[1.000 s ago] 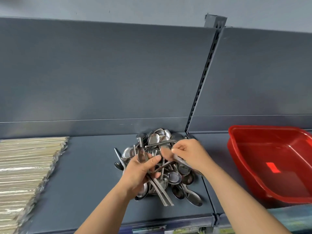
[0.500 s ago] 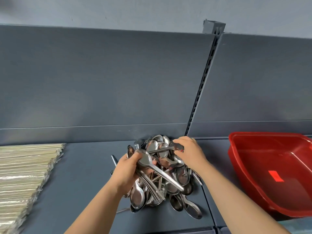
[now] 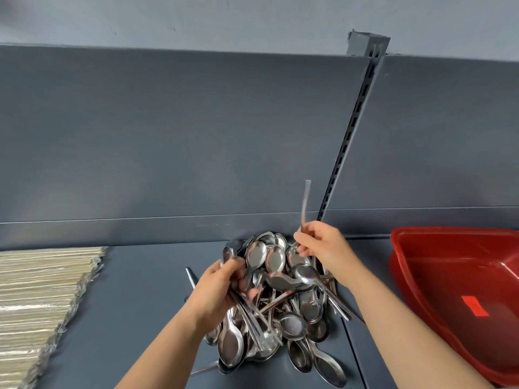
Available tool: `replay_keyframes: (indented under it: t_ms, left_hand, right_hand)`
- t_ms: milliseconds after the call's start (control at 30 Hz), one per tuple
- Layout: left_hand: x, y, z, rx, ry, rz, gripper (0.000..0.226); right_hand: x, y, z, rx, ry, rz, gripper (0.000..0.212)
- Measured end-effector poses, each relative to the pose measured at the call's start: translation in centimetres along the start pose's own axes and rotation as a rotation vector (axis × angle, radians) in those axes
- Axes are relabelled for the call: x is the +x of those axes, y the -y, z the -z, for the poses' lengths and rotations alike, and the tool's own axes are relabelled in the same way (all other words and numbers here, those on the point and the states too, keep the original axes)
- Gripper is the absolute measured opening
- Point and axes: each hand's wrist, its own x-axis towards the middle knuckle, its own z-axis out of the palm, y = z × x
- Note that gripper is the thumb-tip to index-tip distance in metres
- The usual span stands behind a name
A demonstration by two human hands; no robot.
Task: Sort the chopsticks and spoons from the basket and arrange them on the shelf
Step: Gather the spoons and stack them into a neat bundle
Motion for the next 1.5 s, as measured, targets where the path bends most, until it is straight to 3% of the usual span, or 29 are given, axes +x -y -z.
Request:
replay_keyframes:
  t_ms: [133,267,467,533,600,733,900,967,1033,1100,1267,1400,1500]
  left_hand:
    - [0.1,1.2,-2.2,-0.059,0.081,0.073,0.025]
    - [0.5,1.6,-3.6,-0.097,0.104,0.126,0.024]
    - [1.3,2.0,-4.2,-0.087,-0.091,0.038,0.015]
    - [1.4,1.8,-3.8,-0.089,-0.14,-0.031,0.015]
    - [1.3,1.7,-3.2,-0.114,-0.182,-0.093,0.016]
    - [0.4,1.8,-3.0,-0.132,-0.144,-0.129,0.015]
    - [-0.1,3.0,-3.8,-0.075,-0.126,-0.084,0.01]
    - [-0.3,3.4,-4.2,-0.056,-0.107,-0.049,0.007]
    - [-0.5,3.6,-4.6,-0.048,-0.105,-0.027,0.012]
    - [-0.7,3.8,-5.0,-0.05,-0.099,-0.022,0.022]
    - [-1.3,4.3,-6.7,0.026,0.036,-0.016,0.052]
    - [-1.5,4.7,-7.7,0.019,-0.012,-0.076,0.047]
    - [-1.6,4.6,-7.0,0.013,-0.08,-0.121,0.037]
  right_hand:
    - [-2.4,0.2,-1.1,0.32,0.127,-0.038,0.018]
    - [-4.2,-0.5,-1.9,0.287,0.182,-0.006,0.018]
    - [-5.7,-1.9,0.8,0.246,0.216,0.026,0.031]
    - [-6.1,-2.9,2.4,0.094,0.184,0.02,0.045]
    - [-6.4,-4.1,3.5,-0.215,0.106,-0.009,0.052]
    - [-7.1,-6.1,4.0,-0.647,-0.013,-0.023,0.025]
    - [-6.9,-6.2,2.9,-0.806,-0.034,-0.015,0.013]
    - [-6.8,-5.9,2.8,-0.78,-0.035,0.006,0.004]
    - [-7.0,-5.5,2.9,-0.596,-0.042,0.03,0.029]
    - [-7.2,-4.9,3.2,-0.444,-0.042,0.093,0.037]
    - [-8.3,-3.2,2.7,-0.555,0.156,0.327,0.019]
    - [-8.7,-2.8,2.4,-0.462,0.329,0.253,0.031]
    - [-8.6,-3.6,3.7,-0.417,0.208,0.152,0.032]
